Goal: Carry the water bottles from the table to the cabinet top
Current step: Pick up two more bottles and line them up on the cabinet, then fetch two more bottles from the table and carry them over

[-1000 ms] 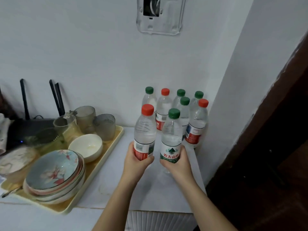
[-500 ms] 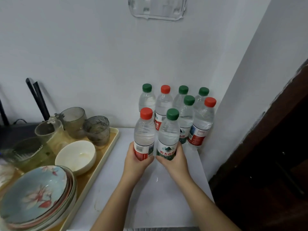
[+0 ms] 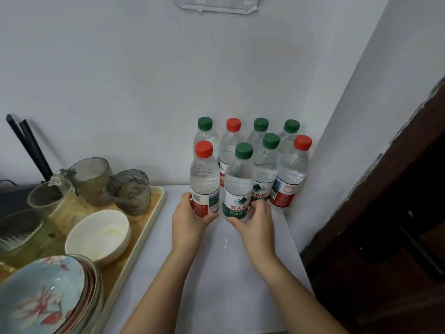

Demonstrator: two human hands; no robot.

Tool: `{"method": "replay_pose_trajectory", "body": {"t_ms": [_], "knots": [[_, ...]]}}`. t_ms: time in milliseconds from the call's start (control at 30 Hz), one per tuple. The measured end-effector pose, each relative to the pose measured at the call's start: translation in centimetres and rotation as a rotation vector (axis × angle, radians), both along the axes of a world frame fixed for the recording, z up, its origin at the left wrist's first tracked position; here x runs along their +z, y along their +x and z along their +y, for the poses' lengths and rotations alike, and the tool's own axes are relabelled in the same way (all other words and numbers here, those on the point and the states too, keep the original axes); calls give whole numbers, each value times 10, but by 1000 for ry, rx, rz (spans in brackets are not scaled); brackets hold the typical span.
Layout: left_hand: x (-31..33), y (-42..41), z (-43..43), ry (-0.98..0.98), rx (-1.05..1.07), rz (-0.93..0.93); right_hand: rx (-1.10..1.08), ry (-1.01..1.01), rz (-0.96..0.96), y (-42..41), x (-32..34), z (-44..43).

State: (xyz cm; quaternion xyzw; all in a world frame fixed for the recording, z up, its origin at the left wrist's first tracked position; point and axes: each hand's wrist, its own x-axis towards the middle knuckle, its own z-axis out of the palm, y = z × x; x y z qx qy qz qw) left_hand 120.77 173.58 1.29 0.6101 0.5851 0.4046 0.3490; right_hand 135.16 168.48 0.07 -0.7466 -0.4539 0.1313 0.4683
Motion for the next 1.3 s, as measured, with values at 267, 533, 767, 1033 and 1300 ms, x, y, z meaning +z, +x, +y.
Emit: {"method": "replay_pose_trajectory", "body": {"t_ms": [267,533,767,1033,1300], "knots": [[-1,12,16,47,23,-28,-4,-31,-22,-4,1,16],[-2,13,18,76,17,11,15,-150,-137,-4,2,24],[4,8,-2,-62,21,211,131,-257,-297,8,15,2],[8,-10,-78,-149,95,758,473,-481,-651,4,25,-38],[8,-42,-199,-191,300,812,935,-488,-759,-37,28,-80]]}}
